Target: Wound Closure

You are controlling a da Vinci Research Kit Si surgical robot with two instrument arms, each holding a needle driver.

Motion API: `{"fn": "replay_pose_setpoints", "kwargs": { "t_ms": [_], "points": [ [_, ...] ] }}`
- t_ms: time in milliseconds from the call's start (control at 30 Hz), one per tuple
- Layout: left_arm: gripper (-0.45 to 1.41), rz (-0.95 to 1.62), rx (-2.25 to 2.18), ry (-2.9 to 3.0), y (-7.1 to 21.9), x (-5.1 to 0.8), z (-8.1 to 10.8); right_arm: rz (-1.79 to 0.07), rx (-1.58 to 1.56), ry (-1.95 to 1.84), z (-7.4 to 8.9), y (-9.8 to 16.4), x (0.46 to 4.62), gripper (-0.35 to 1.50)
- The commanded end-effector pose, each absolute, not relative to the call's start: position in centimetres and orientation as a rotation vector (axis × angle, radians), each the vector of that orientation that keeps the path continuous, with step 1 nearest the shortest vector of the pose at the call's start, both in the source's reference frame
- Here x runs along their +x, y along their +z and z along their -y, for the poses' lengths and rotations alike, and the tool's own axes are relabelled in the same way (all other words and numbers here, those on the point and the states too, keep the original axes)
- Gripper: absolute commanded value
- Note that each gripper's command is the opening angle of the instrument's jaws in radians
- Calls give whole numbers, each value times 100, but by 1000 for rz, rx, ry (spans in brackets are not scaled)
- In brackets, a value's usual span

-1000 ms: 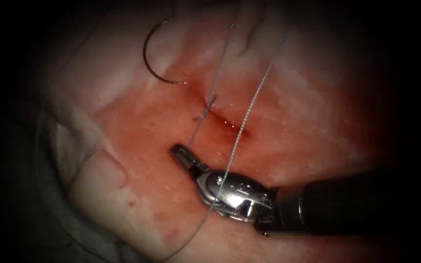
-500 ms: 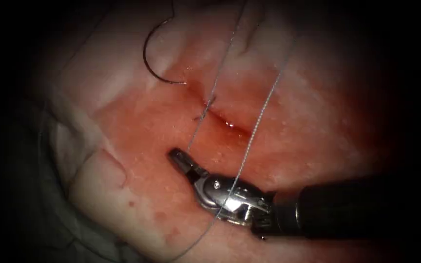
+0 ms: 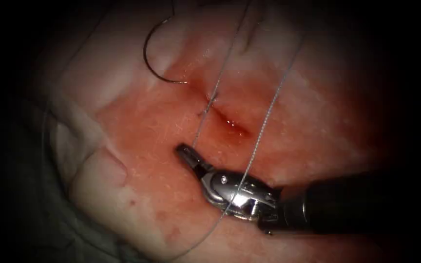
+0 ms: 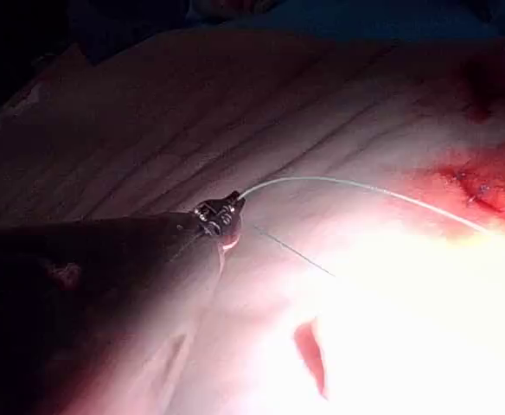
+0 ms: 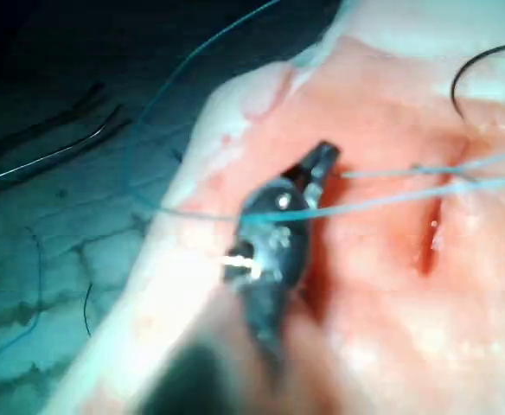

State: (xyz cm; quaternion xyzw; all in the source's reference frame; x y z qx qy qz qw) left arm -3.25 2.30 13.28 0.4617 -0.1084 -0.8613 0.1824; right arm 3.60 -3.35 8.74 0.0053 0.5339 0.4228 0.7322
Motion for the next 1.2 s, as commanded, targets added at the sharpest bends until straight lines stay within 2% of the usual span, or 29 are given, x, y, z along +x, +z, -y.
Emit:
{"fn": "replay_pose_setpoints", "kwargs": {
  "t_ms": [33,400,433,467,567,633,800,967,1200],
  "points": [
    [-45,311,1298,-2429,1334,-330,-236,-1173,18,927,347,877,369,-35],
    [-45,284,1330,-2402,1334,-325,-218,-1178,19,921,342,883,364,-35],
    [-45,275,1340,-2401,1331,-322,-216,-1181,11,926,341,883,362,-30],
    [-45,271,1352,-2392,1325,-317,-214,-1185,0,933,340,882,357,-13],
    [-45,257,1402,-2373,1309,-303,-206,-1194,6,941,339,874,346,22],
    [-45,251,1440,-2371,1297,-294,-199,-1196,16,941,339,866,340,36],
    [-45,207,1524,-2365,1266,-272,-169,-1201,45,946,340,836,327,88],
    [-45,159,1618,-2360,1237,-255,-134,-1207,69,942,340,820,327,101],
    [-45,89,1790,-2311,1189,-225,-73,-1258,175,798,316,819,321,96]
  ]
}}
